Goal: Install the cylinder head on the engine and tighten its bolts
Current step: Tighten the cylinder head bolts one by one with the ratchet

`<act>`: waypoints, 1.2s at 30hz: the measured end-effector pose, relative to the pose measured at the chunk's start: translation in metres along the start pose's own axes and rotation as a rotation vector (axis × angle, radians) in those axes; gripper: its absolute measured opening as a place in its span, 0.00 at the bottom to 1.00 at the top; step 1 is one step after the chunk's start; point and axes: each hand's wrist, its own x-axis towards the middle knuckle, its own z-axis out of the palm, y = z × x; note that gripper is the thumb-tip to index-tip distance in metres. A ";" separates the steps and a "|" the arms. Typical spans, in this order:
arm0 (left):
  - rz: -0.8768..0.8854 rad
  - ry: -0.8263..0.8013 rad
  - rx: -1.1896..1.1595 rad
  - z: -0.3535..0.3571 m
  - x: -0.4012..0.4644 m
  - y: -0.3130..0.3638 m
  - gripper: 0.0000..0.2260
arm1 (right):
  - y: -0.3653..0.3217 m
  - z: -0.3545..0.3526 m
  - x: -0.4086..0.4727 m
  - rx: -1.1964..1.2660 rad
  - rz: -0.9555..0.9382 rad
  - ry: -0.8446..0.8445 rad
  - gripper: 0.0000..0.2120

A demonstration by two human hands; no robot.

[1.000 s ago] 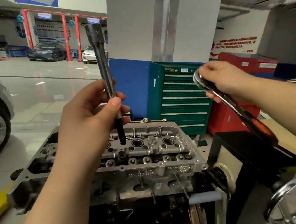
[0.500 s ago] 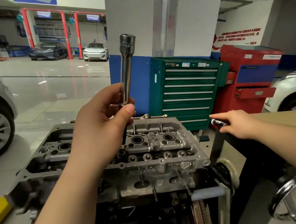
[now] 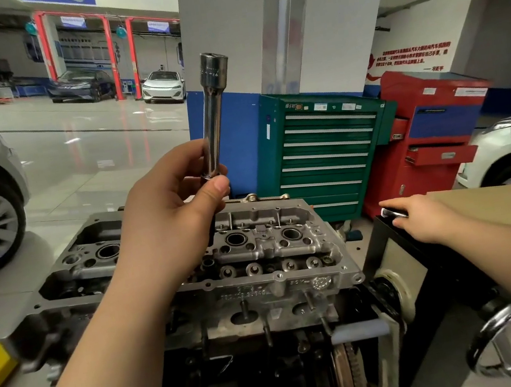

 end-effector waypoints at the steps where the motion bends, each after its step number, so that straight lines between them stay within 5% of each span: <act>1: -0.003 0.000 -0.003 0.000 0.000 0.000 0.16 | -0.001 -0.001 -0.001 -0.012 0.001 0.000 0.25; 8: -0.034 -0.003 -0.020 0.000 -0.001 0.000 0.15 | -0.013 -0.010 -0.016 -0.092 0.035 -0.039 0.34; 11: -0.043 -0.004 -0.023 0.000 -0.001 0.000 0.15 | -0.028 -0.019 -0.029 -0.121 0.042 0.045 0.29; 16: -0.055 -0.006 -0.041 0.000 0.000 0.000 0.14 | -0.124 -0.048 -0.058 0.526 -0.191 0.375 0.14; 25: -0.070 0.024 -0.032 -0.005 0.003 -0.001 0.15 | -0.286 -0.040 -0.139 0.982 -0.532 -0.125 0.11; 36: -0.069 -0.033 -0.008 -0.008 0.003 0.000 0.14 | -0.294 -0.018 -0.142 0.834 -0.651 -0.078 0.04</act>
